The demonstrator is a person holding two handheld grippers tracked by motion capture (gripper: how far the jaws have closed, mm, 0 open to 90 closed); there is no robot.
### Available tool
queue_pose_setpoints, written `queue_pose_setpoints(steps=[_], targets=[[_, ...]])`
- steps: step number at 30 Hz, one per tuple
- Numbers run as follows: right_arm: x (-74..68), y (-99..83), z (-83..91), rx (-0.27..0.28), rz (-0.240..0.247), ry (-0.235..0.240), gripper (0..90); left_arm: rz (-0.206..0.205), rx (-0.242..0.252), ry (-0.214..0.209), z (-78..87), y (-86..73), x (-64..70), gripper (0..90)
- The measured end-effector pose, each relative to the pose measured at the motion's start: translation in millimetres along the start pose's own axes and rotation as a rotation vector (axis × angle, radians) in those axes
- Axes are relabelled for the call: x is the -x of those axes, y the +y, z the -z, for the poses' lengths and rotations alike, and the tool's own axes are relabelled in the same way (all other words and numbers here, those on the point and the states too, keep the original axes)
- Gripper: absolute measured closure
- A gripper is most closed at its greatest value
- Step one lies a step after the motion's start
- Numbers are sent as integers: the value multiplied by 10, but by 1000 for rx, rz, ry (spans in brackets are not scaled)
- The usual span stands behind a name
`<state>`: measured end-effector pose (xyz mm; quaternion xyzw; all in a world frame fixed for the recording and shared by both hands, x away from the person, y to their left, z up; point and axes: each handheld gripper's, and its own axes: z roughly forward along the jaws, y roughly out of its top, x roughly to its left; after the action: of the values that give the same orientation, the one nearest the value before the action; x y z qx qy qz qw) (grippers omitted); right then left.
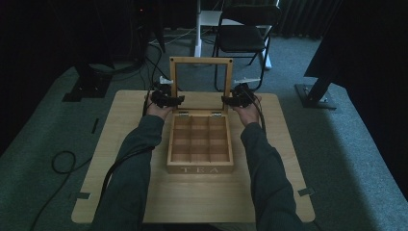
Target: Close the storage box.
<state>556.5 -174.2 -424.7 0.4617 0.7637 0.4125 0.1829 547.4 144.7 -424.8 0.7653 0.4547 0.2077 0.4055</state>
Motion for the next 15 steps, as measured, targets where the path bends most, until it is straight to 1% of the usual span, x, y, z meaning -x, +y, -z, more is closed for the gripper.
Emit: queue_pose_setpoints(steps=[1,4,8,9,10,11,13,15], targets=[[-21,31,-4,9,11,0,414,1,-3,-6,4,7,-8,373],[-21,38,-14,14,3,4,421,-2,-4,-6,4,18,-2,372],[-51,21,-52,10,7,25,467,14,-5,-10,11,18,-2,386],[-51,21,-52,10,7,25,467,22,-6,-12,16,20,-3,386],[-88,34,-59,17,20,19,460,25,-7,-11,26,24,0,395],[-97,37,-62,19,23,13,460,25,-7,-11,26,24,0,395],[-99,38,-59,21,12,14,467,32,-7,-9,32,24,7,396],[-98,38,-52,20,20,12,481,35,-5,-5,34,21,15,397]])
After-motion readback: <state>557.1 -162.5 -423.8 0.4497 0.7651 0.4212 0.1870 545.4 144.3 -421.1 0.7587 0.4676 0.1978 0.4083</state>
